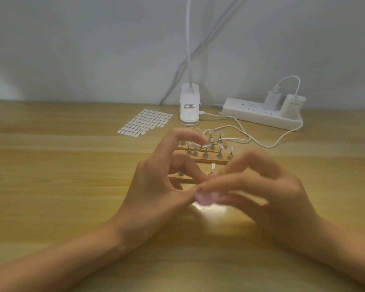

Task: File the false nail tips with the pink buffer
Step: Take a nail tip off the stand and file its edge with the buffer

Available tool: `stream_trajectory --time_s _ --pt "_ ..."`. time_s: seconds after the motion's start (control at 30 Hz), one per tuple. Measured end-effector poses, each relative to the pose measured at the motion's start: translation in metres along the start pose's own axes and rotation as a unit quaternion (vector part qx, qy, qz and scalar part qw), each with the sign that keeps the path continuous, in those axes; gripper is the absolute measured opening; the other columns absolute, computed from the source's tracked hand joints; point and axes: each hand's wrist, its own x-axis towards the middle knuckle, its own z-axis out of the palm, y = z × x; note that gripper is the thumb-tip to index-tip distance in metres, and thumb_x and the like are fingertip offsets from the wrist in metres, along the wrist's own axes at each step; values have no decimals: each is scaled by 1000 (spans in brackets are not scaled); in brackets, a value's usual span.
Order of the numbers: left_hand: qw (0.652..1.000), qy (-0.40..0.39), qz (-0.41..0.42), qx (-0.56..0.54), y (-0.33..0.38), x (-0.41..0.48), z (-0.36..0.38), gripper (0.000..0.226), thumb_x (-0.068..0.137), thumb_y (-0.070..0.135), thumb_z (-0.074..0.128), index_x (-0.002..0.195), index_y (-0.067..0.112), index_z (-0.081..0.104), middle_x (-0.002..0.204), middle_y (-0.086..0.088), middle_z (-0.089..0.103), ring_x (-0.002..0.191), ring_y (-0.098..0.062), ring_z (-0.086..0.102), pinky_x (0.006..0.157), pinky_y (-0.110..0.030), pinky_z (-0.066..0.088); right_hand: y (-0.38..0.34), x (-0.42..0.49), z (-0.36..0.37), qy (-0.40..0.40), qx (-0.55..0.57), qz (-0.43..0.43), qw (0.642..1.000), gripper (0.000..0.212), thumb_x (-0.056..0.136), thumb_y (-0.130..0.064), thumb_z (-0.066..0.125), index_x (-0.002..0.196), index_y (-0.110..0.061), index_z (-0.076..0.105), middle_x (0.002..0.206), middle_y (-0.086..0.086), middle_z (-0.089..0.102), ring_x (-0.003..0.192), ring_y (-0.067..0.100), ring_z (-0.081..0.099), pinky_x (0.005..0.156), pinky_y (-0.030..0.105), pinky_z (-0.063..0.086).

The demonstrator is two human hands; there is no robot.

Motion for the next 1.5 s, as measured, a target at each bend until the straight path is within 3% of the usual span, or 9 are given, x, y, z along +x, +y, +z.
stream_trajectory --time_s 0.1,0.2,0.37,0.63,0.73,1.0,1.27,1.5 --pt "1000 7 -5 8 0 0 -1 50 75 32 83 117 36 55 71 4 72 62 -4 64 50 -20 44 4 4 -4 23 -18 40 999 20 91 -21 67 109 -28 68 91 1 57 87 13 61 78 29 49" --pt "1000 -3 -5 1 0 -1 -1 52 75 31 83 118 35 55 70 7 70 62 -3 64 50 -19 45 -1 2 2 2 -6 2 1000 20 92 -22 70 111 -28 69 94 -2 55 88 22 65 79 34 51" --pt "1000 6 9 26 -2 -1 -2 52 78 24 85 118 36 55 73 8 71 66 -7 67 50 -20 46 4 5 -3 20 -7 44 999 20 92 -21 70 109 -31 70 92 1 56 87 13 60 79 25 50" --pt "1000 -2 5 1 0 0 -2 53 77 35 84 121 37 54 71 8 73 59 -2 64 51 -16 45 1 4 -4 6 2 19 1000 22 91 -19 67 112 -27 68 94 5 61 90 20 66 79 34 52" --pt "1000 -1 -1 -13 -1 1 -2 52 77 38 82 120 38 54 74 6 75 63 -5 69 52 -18 48 2 4 -3 10 -13 26 1000 23 90 -21 68 112 -26 67 93 5 61 89 16 65 80 31 52" --pt "999 -15 -4 -47 -1 1 -2 51 78 30 81 120 35 53 78 1 76 73 -17 75 51 -23 52 4 5 -6 15 -15 39 999 25 88 -18 74 113 -21 69 93 5 61 88 18 66 78 33 53" --pt "999 -29 6 -39 -4 1 -1 49 83 22 78 122 33 51 84 1 77 80 -18 76 55 -26 56 6 6 -12 8 -20 21 1000 23 89 -20 71 112 -24 69 93 6 63 87 19 67 77 33 53" --pt "1000 -10 15 -5 -2 3 -2 50 79 31 81 120 32 53 76 4 74 70 -12 72 53 -20 49 2 6 -9 0 17 38 999 23 89 -22 73 112 -25 70 93 4 61 86 17 65 73 35 53"
